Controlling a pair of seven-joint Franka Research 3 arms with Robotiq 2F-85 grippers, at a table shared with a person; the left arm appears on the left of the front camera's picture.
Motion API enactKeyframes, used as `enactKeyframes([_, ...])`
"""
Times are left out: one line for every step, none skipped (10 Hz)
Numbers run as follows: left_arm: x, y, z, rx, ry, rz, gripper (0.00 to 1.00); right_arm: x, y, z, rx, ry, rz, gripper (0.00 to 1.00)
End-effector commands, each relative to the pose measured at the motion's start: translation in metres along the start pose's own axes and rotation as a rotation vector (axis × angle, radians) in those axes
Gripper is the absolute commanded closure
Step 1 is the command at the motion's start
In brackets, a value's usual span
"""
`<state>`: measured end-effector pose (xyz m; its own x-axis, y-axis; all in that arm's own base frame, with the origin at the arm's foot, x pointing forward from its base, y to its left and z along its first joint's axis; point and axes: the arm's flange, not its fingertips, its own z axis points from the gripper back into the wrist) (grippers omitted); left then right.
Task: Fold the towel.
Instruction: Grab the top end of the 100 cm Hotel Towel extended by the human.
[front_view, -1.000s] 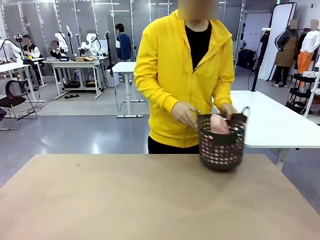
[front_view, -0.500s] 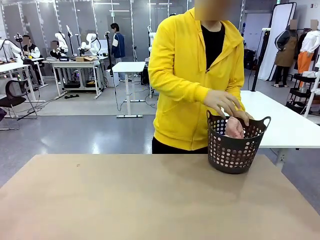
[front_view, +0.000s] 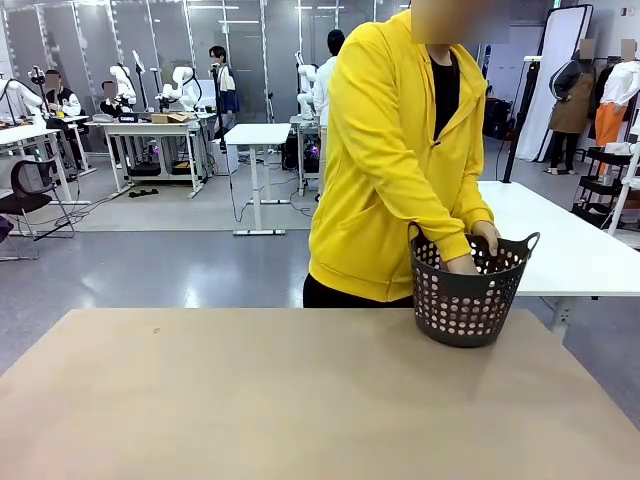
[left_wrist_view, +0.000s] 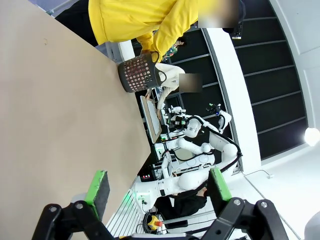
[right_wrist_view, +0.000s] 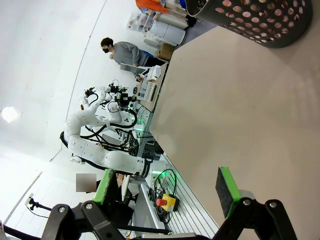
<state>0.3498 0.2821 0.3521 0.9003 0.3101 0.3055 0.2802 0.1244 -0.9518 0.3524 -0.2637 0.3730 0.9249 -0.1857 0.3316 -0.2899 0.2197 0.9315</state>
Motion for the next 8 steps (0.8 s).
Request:
enactKeyframes([0.0001,0.0001,0.0015,0.011,-0.006,-0.001,0.00,0.0000,0.0007,0.0018,-0.002,-0.003,0.001,0.00])
enactKeyframes([0.0001,0.0001,0.0015,0.011,-0.006,-0.001,0.00,0.0000,0.0007,0.0018,-0.002,-0.003,0.001,0.00])
enactKeyframes([0.0001,0.0001,0.0015,0.011,-0.006,-0.001,0.00,0.0000,0.0007,0.0018,-0.002,-0.003,0.001,0.00])
enactKeyframes([0.0001,0.0001,0.0015,0.011,-0.006,-0.001,0.00,0.0000,0.0007,0.0018,-0.002,-0.003,0.001,0.00])
enactKeyframes([0.0001,0.0001,0.0015,0.011,-0.006,-0.001,0.00,0.0000,0.0007,0.0018,-0.002,-0.003,0.001,0.00])
enactKeyframes([0.0001,0.0001,0.0015,0.011,-0.006,-0.001,0.00,0.0000,0.0007,0.0018,-0.002,-0.003,0.001,0.00])
enactKeyframes([0.0001,0.0001,0.0015,0.011,-0.006,-0.001,0.00,0.0000,0.0007,0.0018,-0.002,-0.003,0.001,0.00])
enactKeyframes([0.0001,0.0001,0.0015,0.011,-0.006,-0.001,0.00,0.0000,0.0007,0.0018,-0.002,-0.003,0.001,0.00])
